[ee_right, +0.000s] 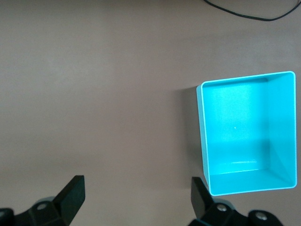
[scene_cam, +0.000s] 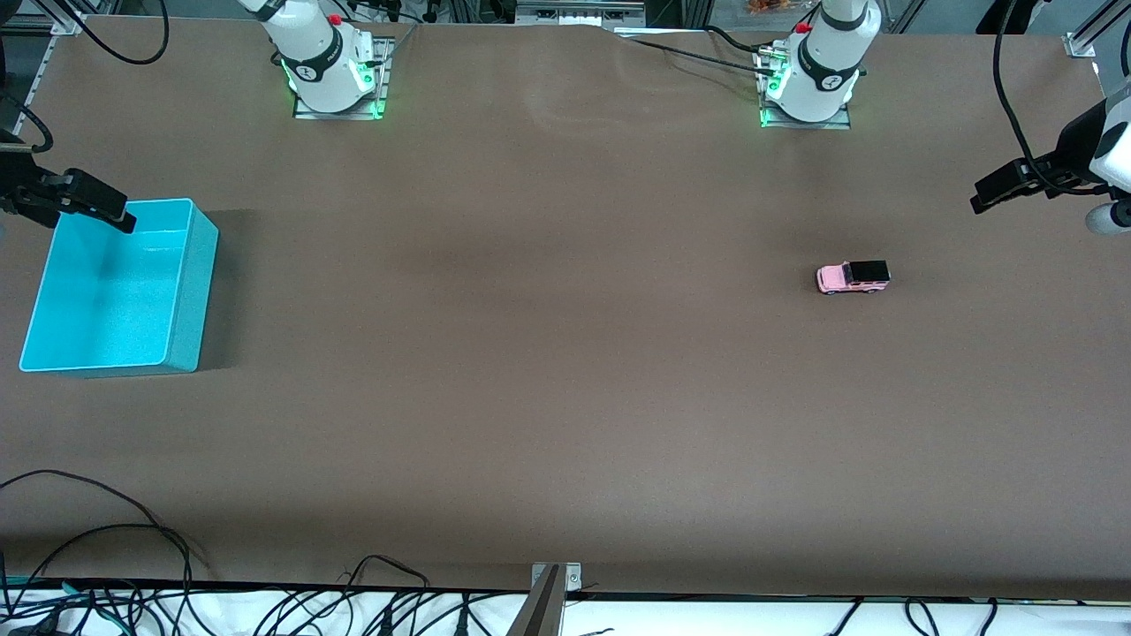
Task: Wind and store pink jeep toy
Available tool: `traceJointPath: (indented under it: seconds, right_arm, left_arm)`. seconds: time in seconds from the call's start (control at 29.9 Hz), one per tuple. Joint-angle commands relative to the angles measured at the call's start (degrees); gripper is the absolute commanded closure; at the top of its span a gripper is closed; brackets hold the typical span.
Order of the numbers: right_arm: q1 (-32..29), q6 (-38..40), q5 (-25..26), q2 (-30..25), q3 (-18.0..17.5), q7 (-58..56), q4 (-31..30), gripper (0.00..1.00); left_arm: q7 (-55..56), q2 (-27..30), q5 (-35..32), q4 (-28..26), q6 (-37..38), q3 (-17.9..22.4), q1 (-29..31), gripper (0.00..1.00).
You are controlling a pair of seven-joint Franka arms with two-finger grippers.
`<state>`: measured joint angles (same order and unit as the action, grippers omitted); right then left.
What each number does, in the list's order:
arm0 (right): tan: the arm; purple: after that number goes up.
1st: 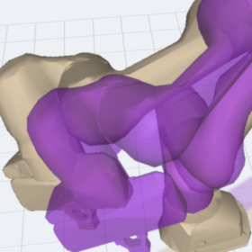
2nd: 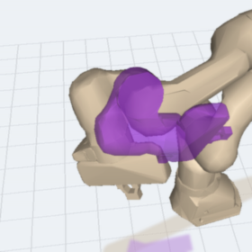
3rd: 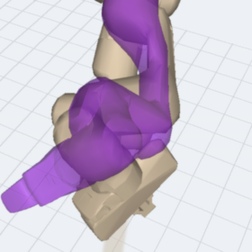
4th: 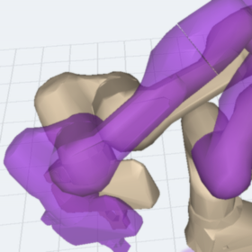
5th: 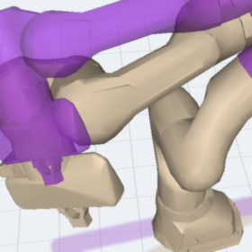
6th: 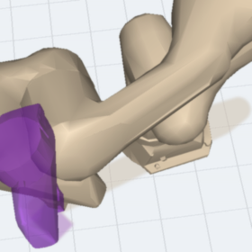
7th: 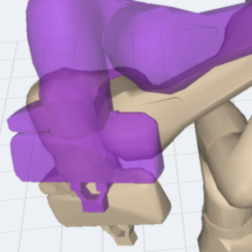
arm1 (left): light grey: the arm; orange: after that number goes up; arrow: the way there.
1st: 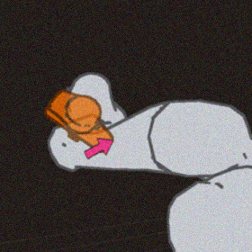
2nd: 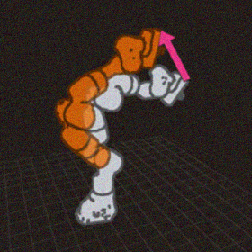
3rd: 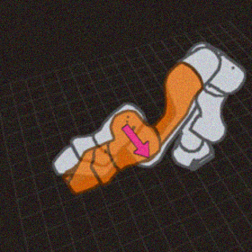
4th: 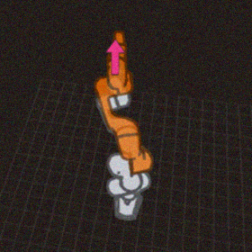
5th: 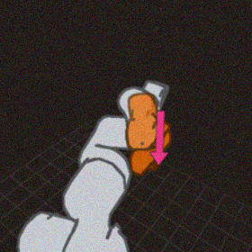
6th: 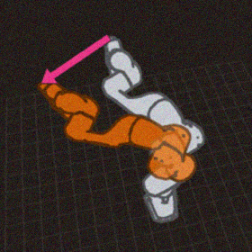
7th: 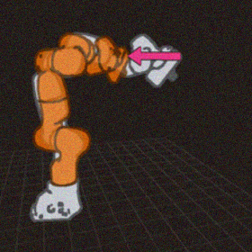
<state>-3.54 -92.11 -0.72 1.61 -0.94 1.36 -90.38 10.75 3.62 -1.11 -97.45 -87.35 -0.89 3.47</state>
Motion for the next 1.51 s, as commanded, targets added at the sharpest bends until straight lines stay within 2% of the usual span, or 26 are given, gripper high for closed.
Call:
traceJointPath:
  seconds: [0.0, 1.04, 1.47]
  right_arm:
    - [0.2, 0.0, 0.8, -0.1, 0.0, 1.1, 0.8, 0.00]
    - [0.1, -2.4, 1.7, 0.7, -0.1, 1.0, 1.5, 0.00]
    - [0.1, -2.4, 1.9, 0.6, -0.1, 0.7, 2.7, 0.00]
  left_arm:
    - [0.0, -0.2, 1.0, 1.1, 1.0, -0.2, 0.2, 0.00]
    - [-0.2, -0.5, 1.1, 1.1, 0.4, -0.1, 0.4, 0.00]
    - [-0.7, 0.0, 1.6, -3.0, -4.9, 0.1, 2.1, 0.00]
